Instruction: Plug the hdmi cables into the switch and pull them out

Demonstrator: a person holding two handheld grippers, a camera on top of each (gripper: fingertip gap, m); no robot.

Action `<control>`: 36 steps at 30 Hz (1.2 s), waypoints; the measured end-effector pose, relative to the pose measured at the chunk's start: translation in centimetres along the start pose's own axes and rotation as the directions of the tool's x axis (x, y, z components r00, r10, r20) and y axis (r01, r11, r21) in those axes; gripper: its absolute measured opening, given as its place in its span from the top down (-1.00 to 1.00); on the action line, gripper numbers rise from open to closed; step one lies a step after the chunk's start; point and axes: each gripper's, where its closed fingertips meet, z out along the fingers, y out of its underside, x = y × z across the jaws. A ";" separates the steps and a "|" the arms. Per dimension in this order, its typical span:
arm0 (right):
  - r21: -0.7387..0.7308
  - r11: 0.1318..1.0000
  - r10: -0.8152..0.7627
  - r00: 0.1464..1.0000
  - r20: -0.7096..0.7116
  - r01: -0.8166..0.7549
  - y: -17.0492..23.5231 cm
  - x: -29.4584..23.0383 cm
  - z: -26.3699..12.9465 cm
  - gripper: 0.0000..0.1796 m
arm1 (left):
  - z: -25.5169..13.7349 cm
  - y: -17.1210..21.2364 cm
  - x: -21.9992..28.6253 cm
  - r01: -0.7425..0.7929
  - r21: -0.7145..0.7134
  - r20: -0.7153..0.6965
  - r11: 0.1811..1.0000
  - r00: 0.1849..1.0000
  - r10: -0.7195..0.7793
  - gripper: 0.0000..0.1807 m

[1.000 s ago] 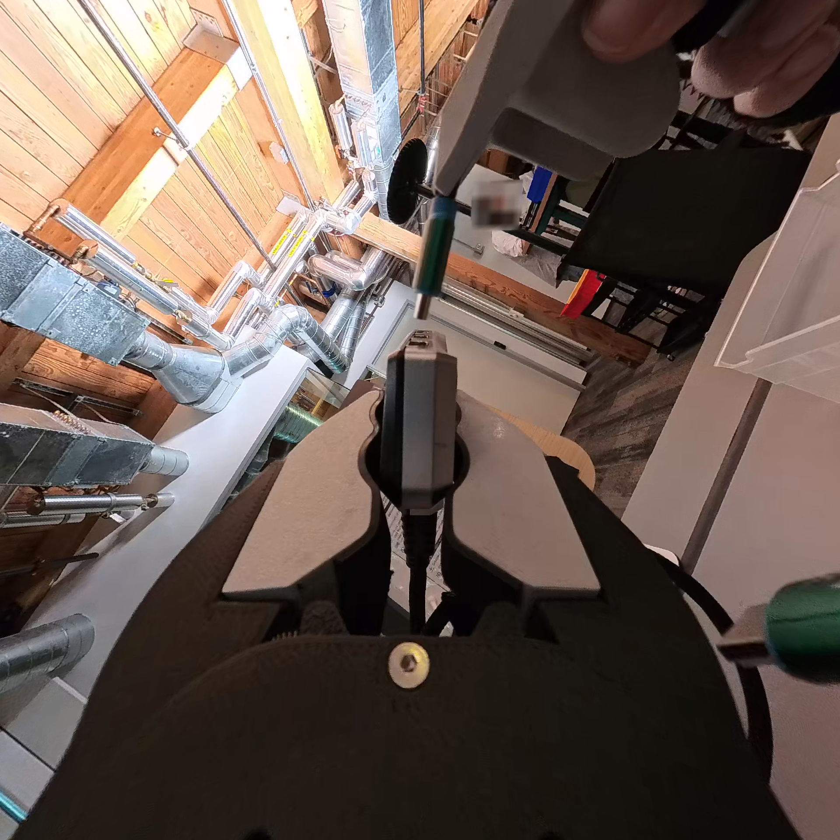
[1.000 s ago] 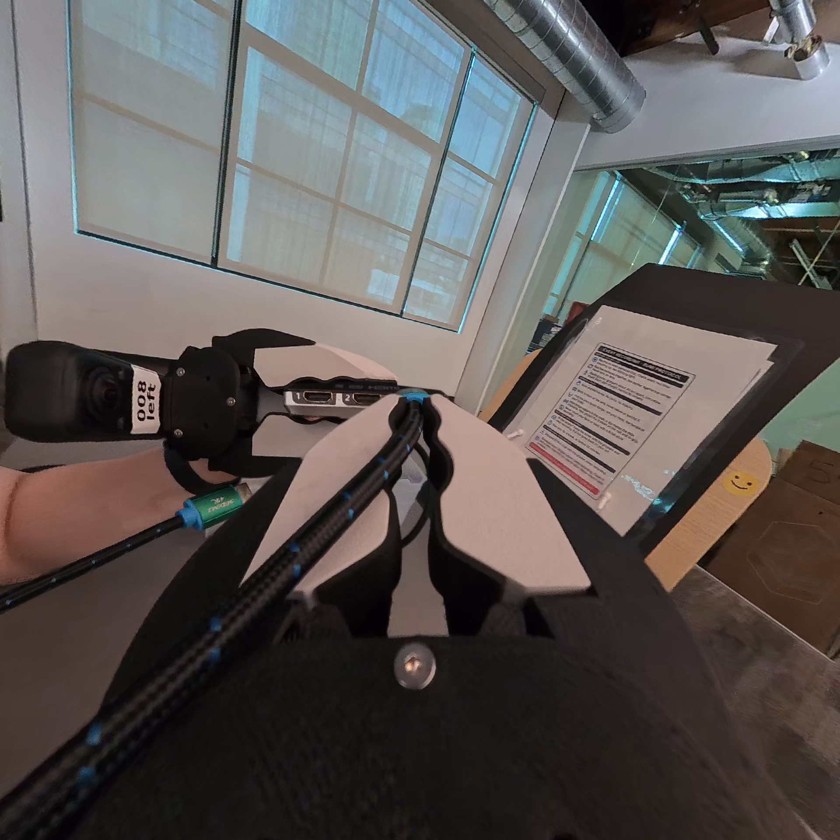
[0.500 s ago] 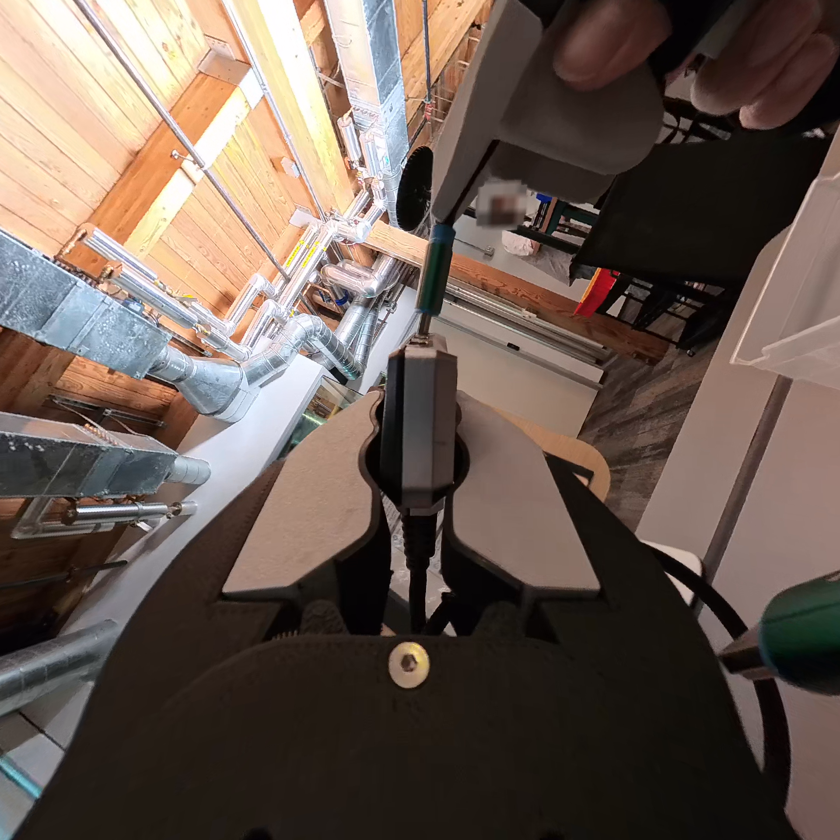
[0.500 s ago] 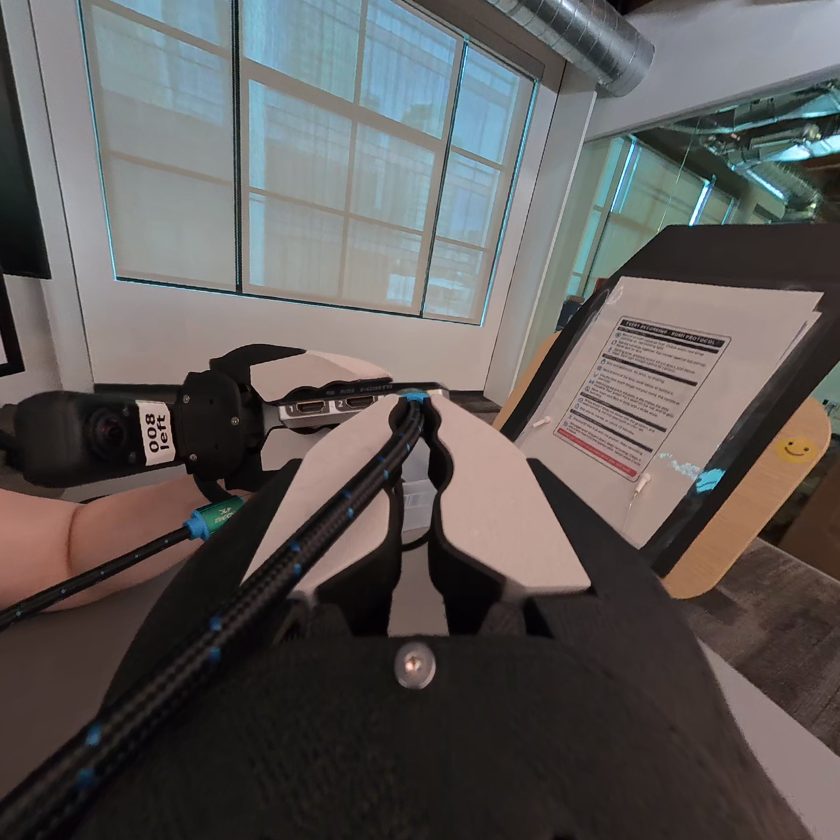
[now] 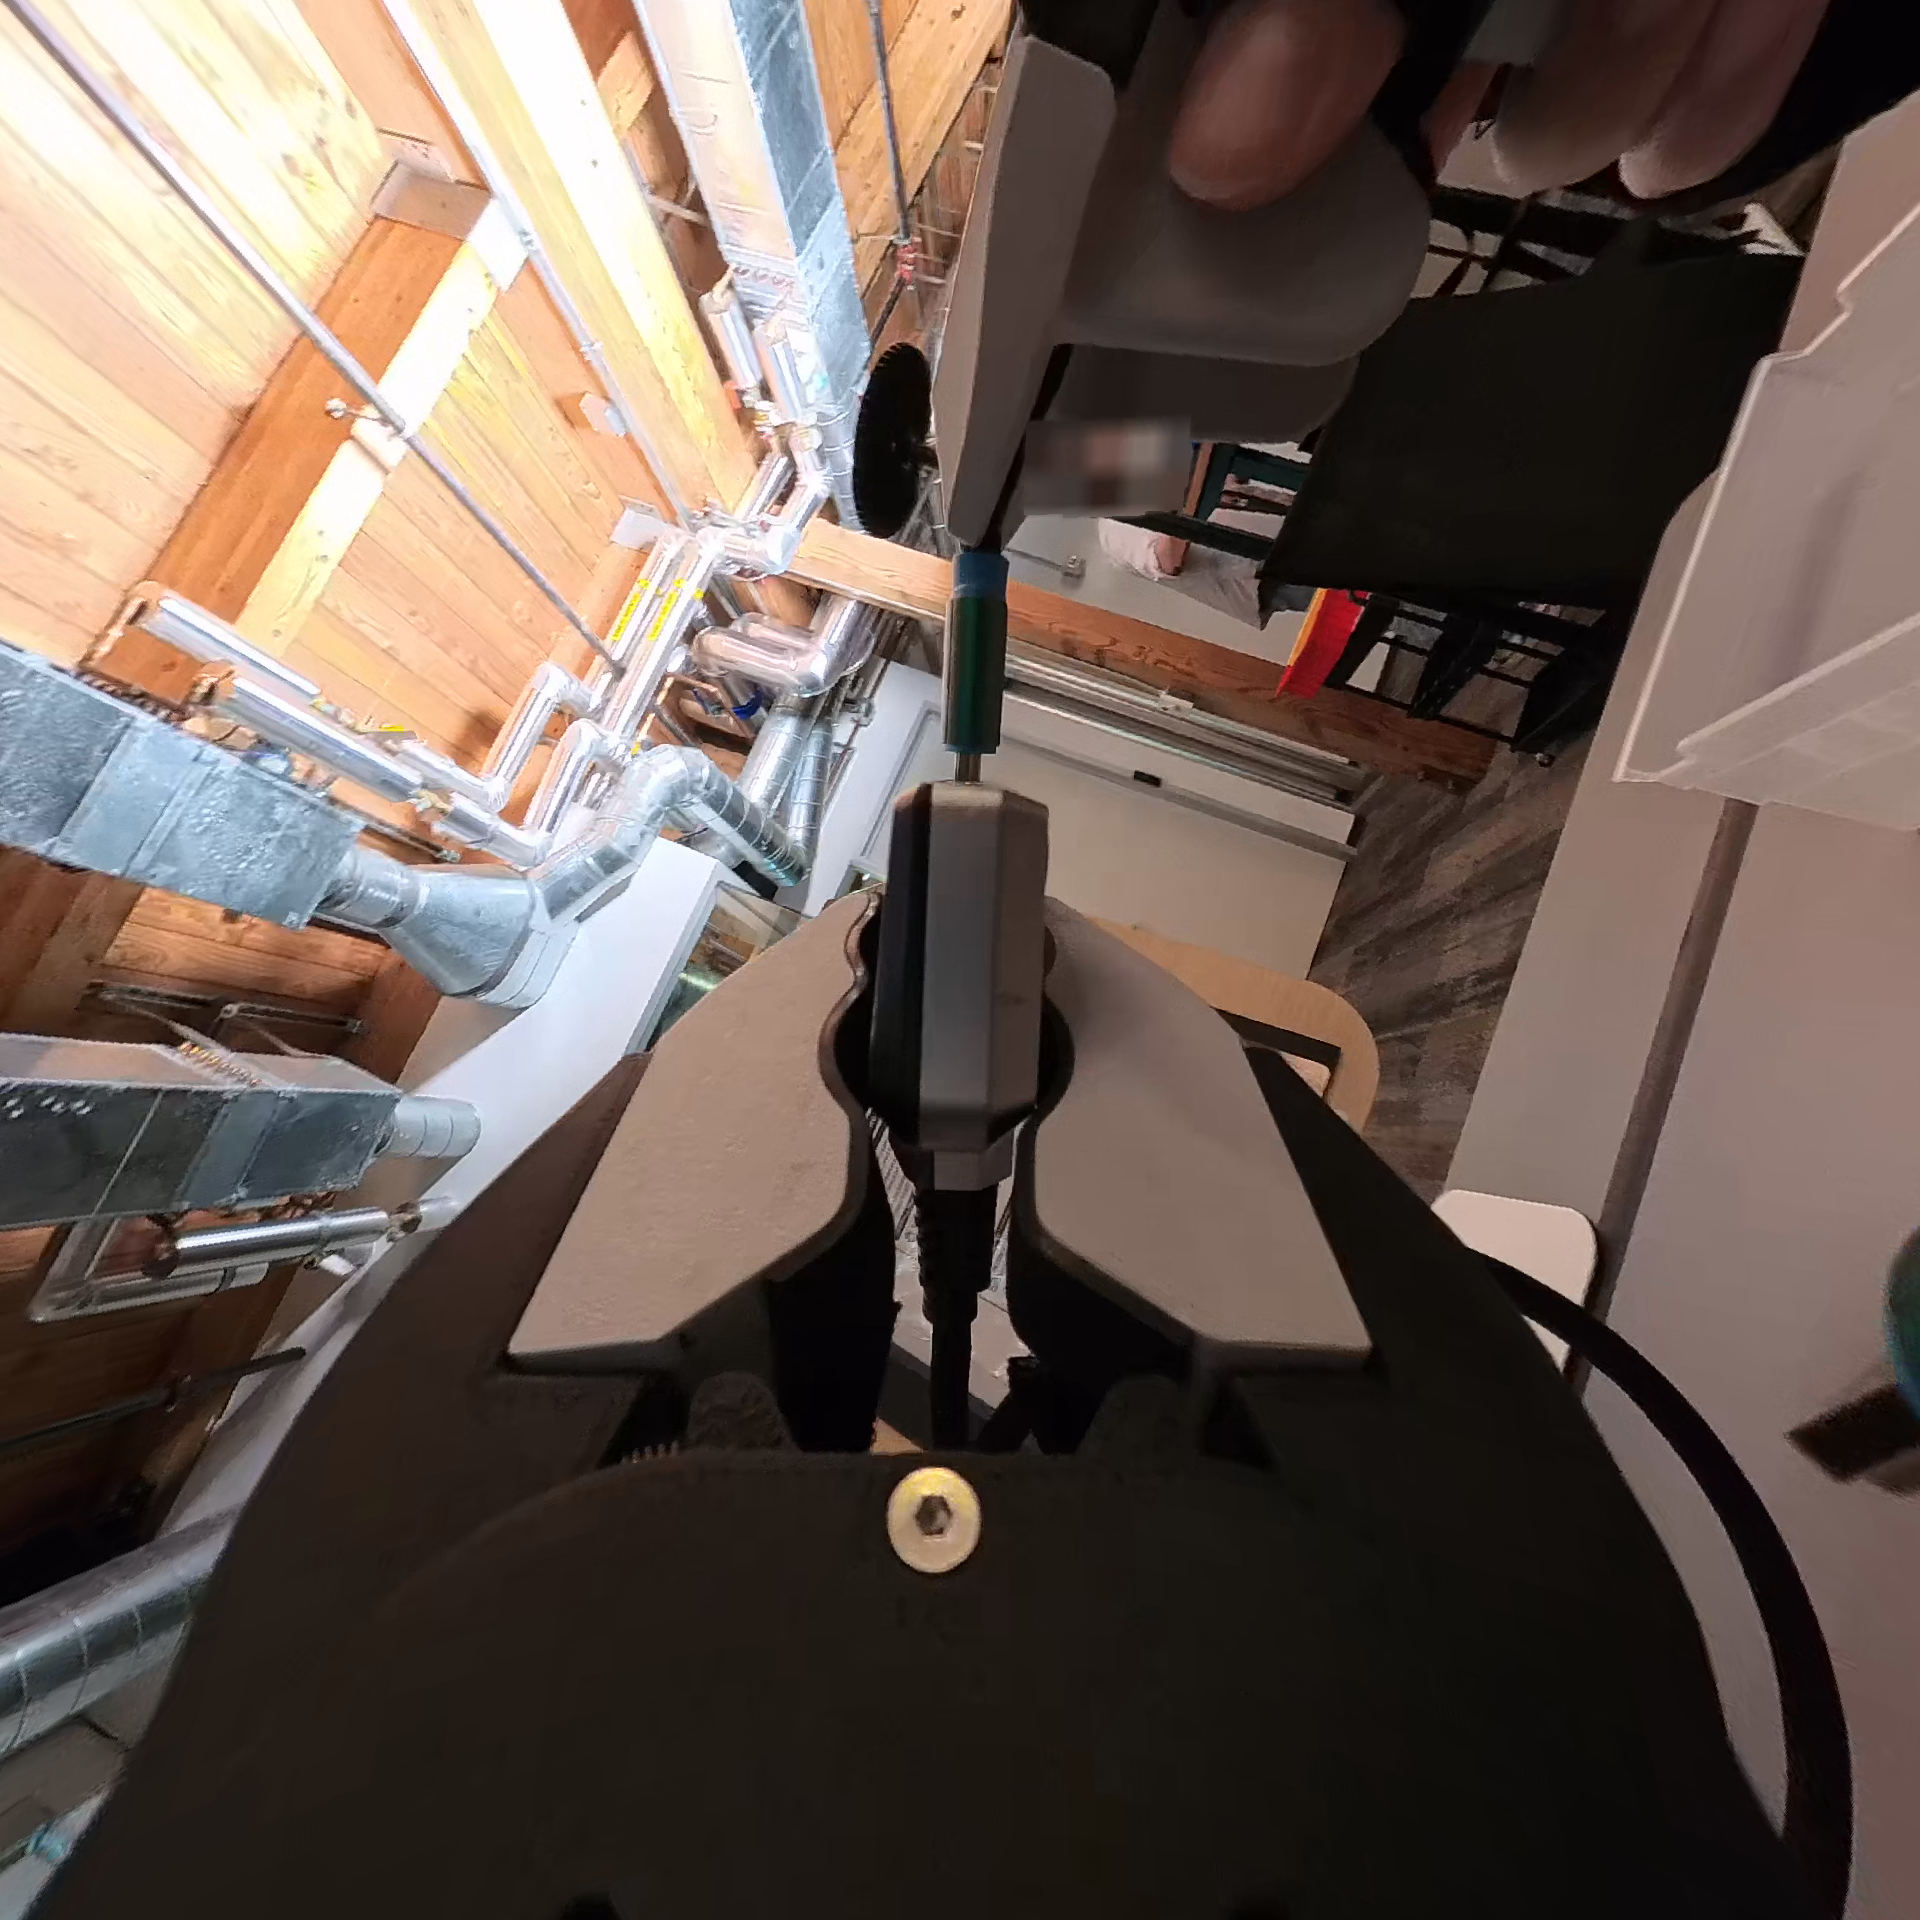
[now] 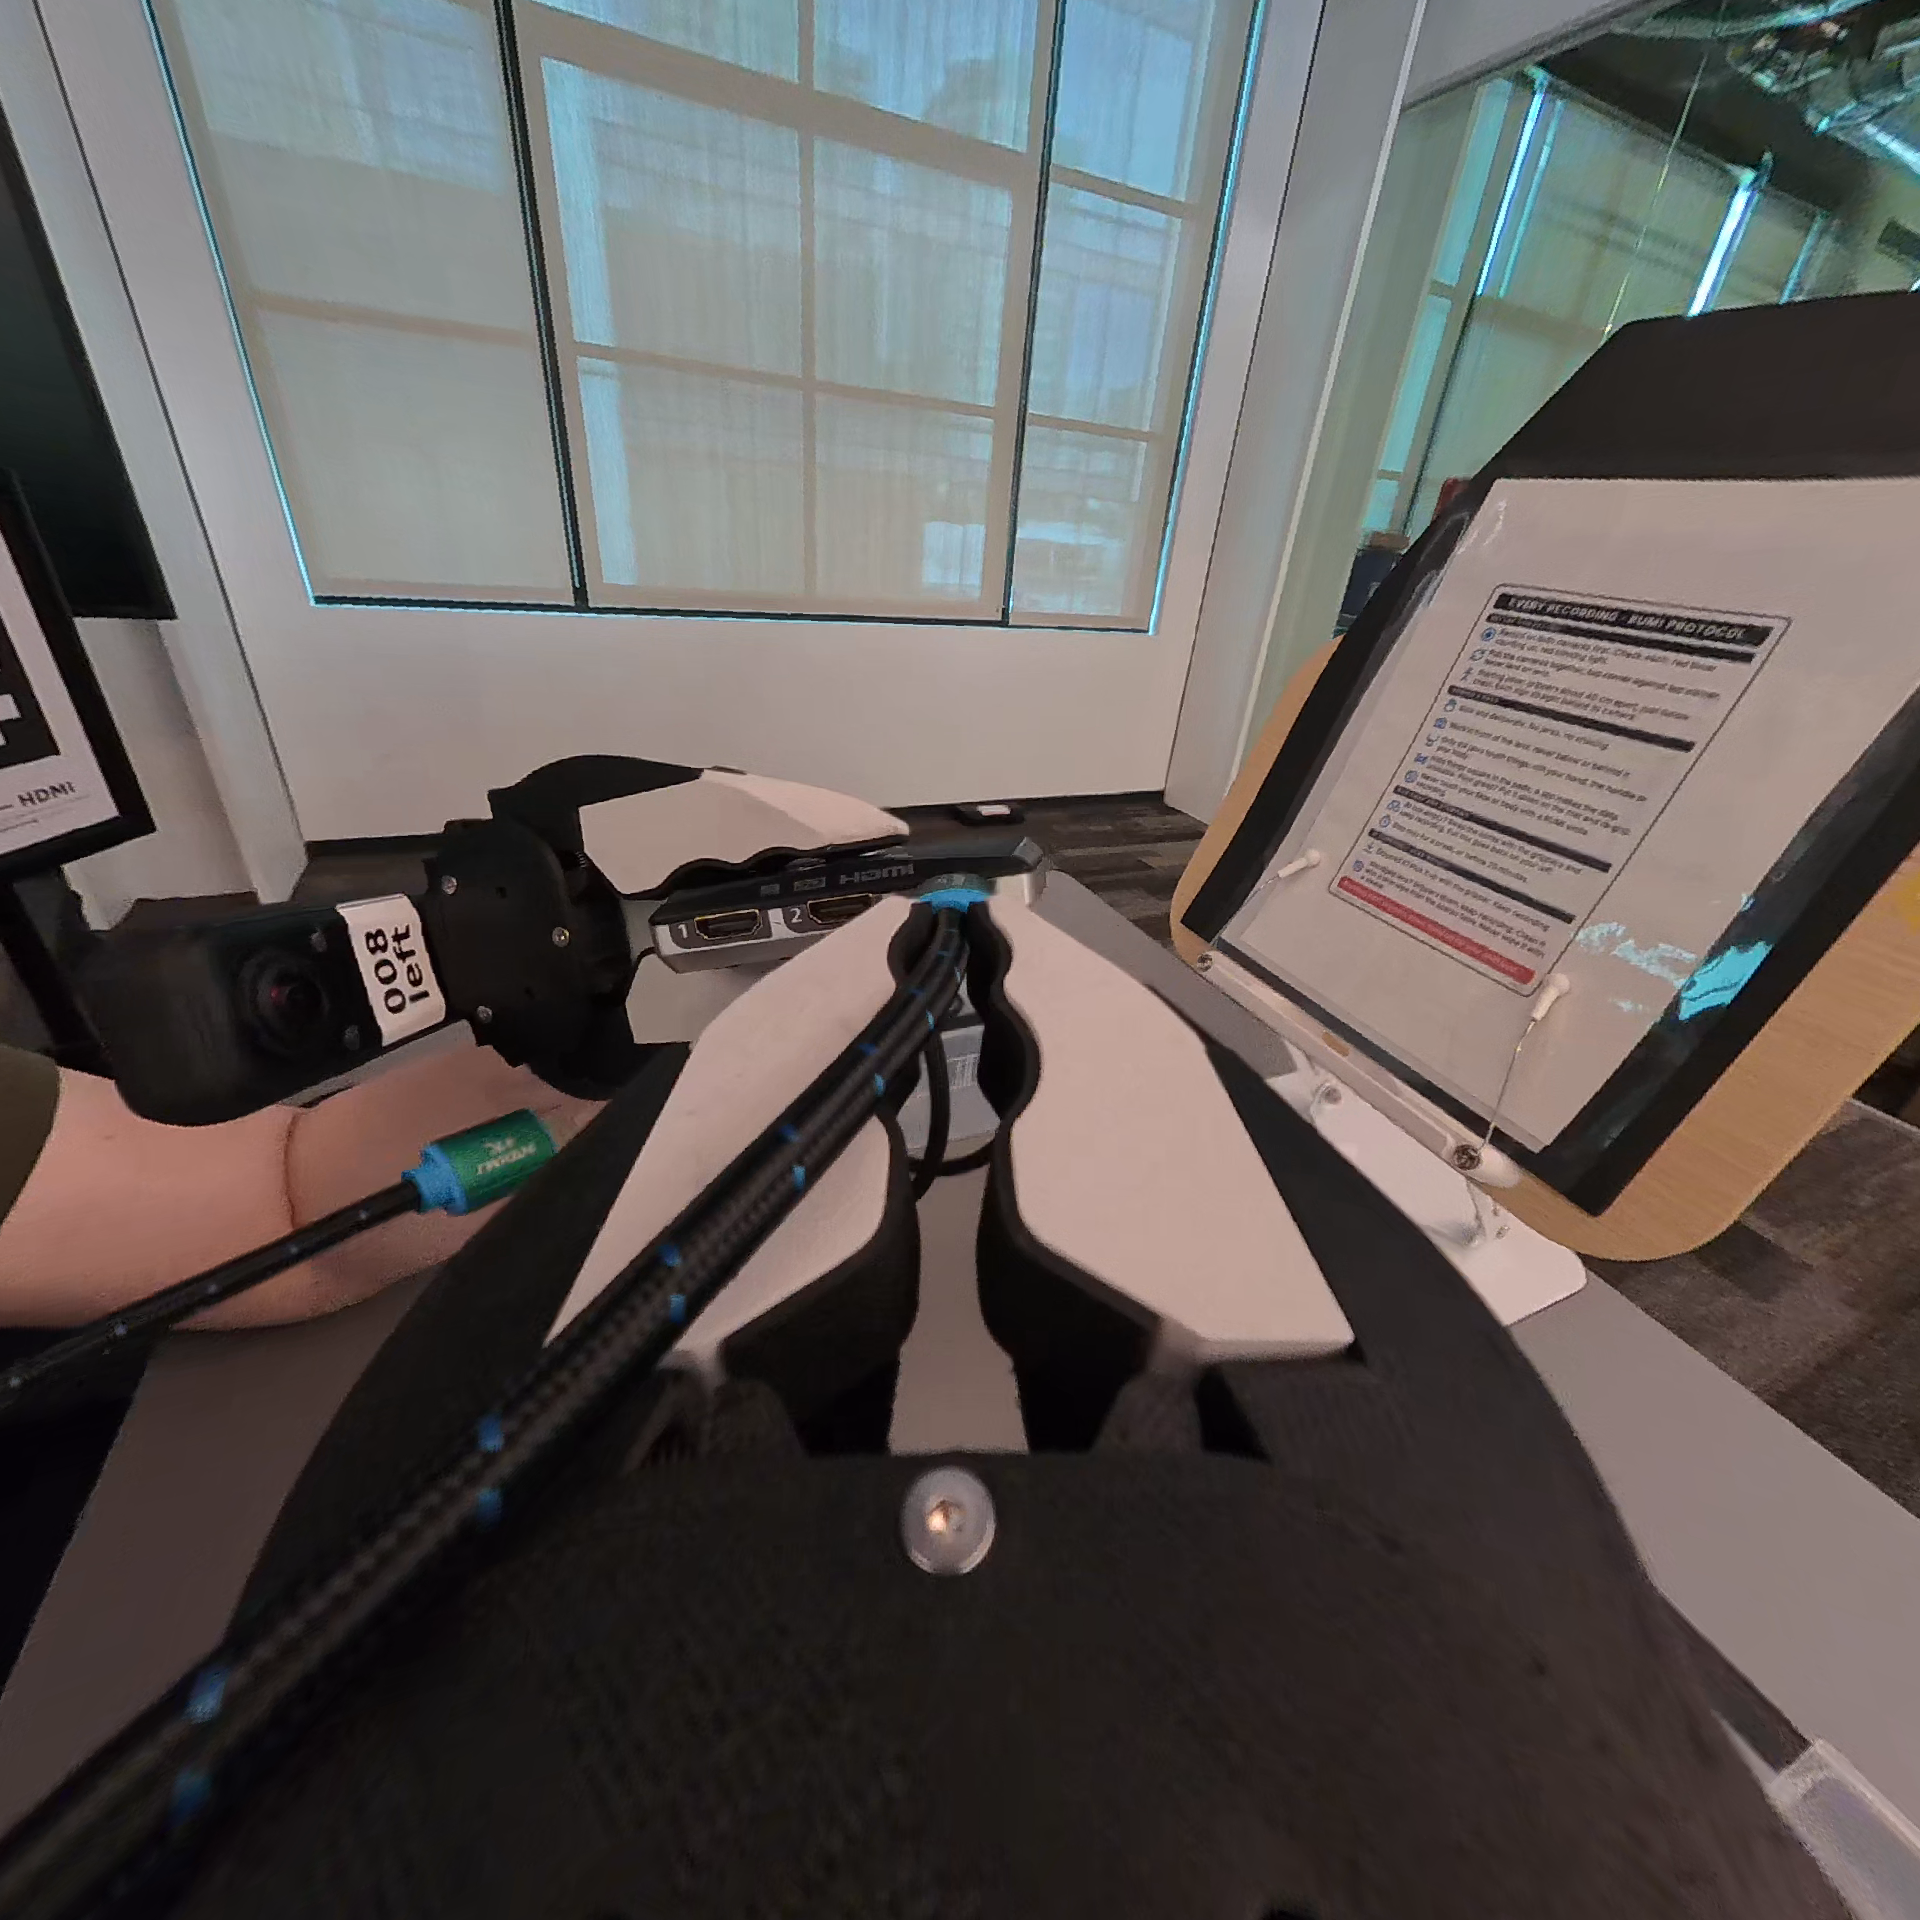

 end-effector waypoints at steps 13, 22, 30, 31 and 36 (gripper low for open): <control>-0.007 0.995 0.104 0.990 0.092 -0.104 0.5 0.1 -0.6 0.91 | -0.1 -1.2 0.8 0.035 0.062 -0.050 0.997 0.998 -0.032 0.77; -0.026 0.999 0.030 0.996 0.089 -0.028 0.2 -0.1 -1.5 0.92 | 0.4 -1.3 1.2 0.080 0.066 -0.040 0.995 0.996 -0.078 0.69; -0.020 1.000 0.017 0.996 0.091 -0.016 0.3 -0.2 -1.2 0.91 | 0.4 -0.9 1.4 0.010 0.033 -0.030 0.999 0.999 -0.009 0.76; -0.030 0.999 0.032 0.995 0.091 -0.030 0.4 -0.3 -1.2 0.92 | 0.3 -1.0 1.4 -0.004 0.035 -0.023 0.999 1.000 0.005 0.77; -0.064 0.997 0.055 0.996 0.076 -0.050 0.8 -0.2 -1.2 0.91 | 0.3 -1.1 1.8 0.003 0.048 -0.024 0.999 1.000 -0.002 0.78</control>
